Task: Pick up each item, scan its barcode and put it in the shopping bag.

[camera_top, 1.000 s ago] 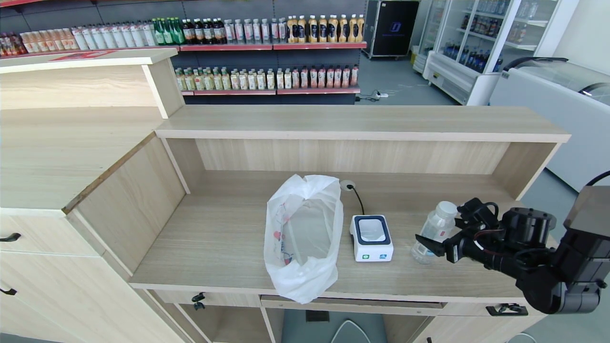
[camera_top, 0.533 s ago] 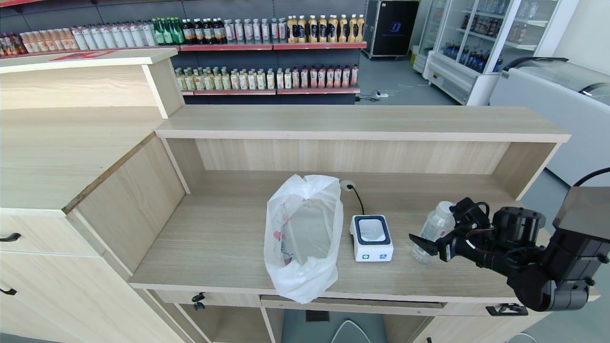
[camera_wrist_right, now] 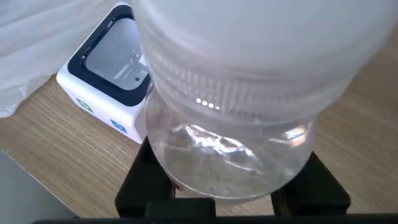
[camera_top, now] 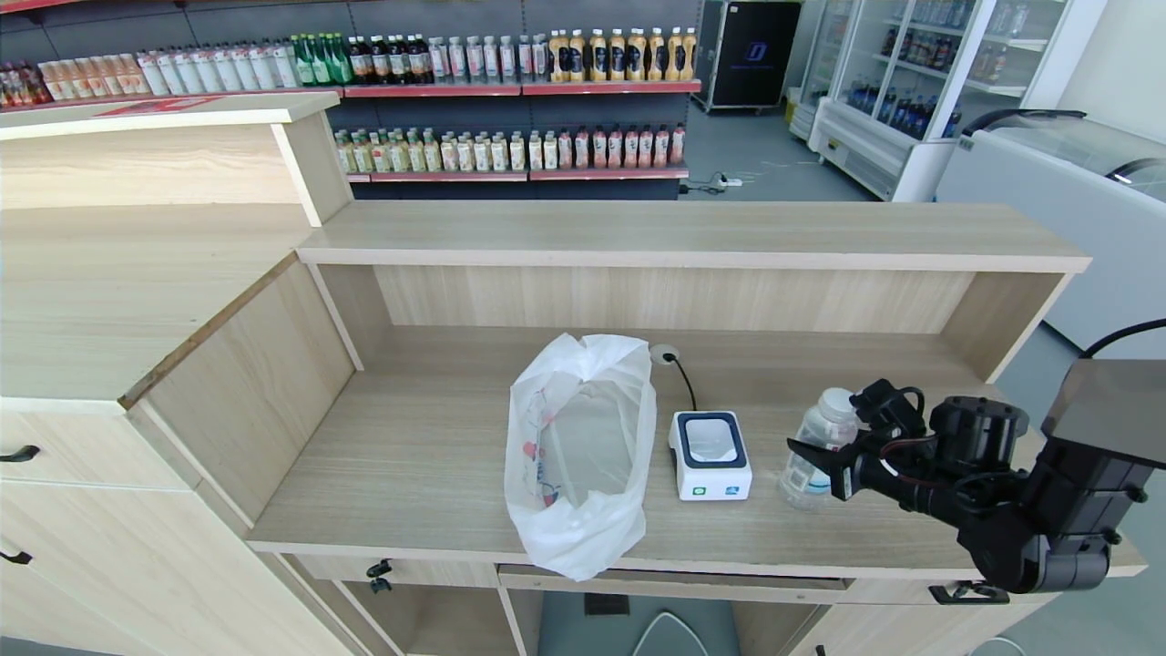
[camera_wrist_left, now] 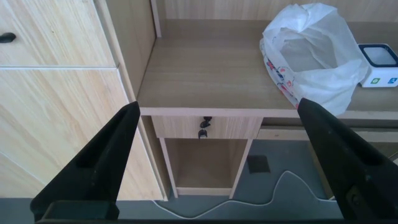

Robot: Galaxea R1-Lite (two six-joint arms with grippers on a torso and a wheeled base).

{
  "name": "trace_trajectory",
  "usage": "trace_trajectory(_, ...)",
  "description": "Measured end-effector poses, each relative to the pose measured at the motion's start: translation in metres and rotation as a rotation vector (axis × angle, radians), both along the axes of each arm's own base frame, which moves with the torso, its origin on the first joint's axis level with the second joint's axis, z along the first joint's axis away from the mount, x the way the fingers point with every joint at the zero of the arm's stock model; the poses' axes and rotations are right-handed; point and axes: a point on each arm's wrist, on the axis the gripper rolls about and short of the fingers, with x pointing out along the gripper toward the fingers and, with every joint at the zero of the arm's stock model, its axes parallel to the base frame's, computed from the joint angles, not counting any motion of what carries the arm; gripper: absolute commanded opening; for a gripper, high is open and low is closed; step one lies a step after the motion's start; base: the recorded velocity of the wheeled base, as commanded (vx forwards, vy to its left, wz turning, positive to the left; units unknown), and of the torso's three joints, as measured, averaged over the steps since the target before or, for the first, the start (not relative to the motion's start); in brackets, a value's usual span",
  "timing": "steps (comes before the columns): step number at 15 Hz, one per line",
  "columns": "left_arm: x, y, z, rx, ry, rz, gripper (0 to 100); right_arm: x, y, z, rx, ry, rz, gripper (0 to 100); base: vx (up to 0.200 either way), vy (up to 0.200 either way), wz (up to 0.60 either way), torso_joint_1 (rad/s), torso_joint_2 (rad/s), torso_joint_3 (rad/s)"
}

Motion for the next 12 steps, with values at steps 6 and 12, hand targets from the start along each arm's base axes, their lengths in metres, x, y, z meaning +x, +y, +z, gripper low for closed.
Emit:
trace_trajectory(6,0.000,0.000,0.000,0.000,0.000,0.000,100,-0.001,0.000,0.000,0.002,0.003,-0.003,0,0.000,0.000,0.00,0.000,0.00,0.000)
trace_trajectory(12,0.000,0.000,0.000,0.000,0.000,0.000,100,-0.020,0.000,0.055,0.208,0.053,-0.008,0,0.000,0.000,0.00,0.000,0.00,0.000)
